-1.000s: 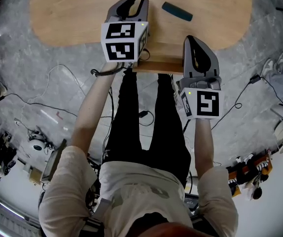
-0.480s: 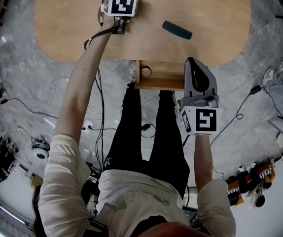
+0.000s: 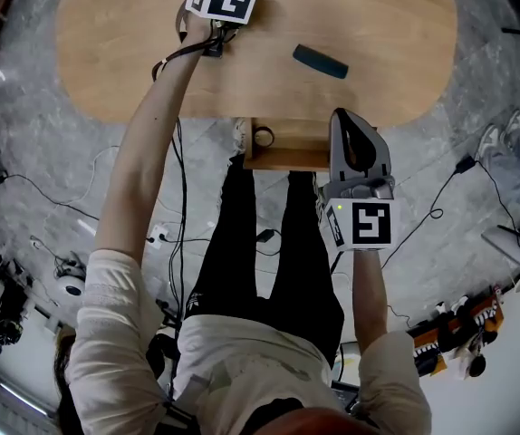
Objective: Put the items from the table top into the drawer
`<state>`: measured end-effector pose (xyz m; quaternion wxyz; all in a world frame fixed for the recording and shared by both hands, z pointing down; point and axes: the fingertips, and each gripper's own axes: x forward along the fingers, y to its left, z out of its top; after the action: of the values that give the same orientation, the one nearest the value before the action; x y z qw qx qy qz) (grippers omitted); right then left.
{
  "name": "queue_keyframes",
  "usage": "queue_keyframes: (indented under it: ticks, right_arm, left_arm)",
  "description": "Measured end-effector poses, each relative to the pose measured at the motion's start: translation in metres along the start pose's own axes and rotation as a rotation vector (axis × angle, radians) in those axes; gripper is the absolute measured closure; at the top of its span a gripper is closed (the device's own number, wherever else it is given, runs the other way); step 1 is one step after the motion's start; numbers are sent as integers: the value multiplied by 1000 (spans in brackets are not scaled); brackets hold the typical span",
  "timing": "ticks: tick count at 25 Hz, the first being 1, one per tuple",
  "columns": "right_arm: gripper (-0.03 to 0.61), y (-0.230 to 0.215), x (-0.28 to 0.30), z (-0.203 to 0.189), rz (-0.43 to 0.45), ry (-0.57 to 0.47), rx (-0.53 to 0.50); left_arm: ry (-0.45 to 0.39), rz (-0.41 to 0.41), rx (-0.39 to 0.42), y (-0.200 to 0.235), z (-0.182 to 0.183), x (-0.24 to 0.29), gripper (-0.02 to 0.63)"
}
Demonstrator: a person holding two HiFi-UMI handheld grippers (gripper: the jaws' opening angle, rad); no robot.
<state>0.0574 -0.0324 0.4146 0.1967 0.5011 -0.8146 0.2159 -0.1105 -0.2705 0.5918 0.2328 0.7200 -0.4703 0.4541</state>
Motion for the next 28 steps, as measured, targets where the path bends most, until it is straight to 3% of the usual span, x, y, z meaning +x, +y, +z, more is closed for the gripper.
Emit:
queue_keyframes:
  ticks: [12, 16, 21, 25, 28]
  right_arm:
    - [577, 5, -2, 0, 35, -3, -2]
    - [577, 4, -1, 1, 41, -6, -9]
    - [577, 6, -1, 3, 54, -10, -18]
    - [577, 9, -2, 7, 73, -20, -33]
    - [577, 10, -4, 10, 82, -25, -39]
  left_arm:
    - [-50, -17, -57, -7, 4, -10, 563]
    - [-187, -40, -48, -25, 28, -42, 563]
    - [-411, -71, -24, -52, 62, -119, 563]
    - [-553, -85, 3, -74, 70, -179, 564]
    - [-613, -111, 53, -92, 67, -213, 563]
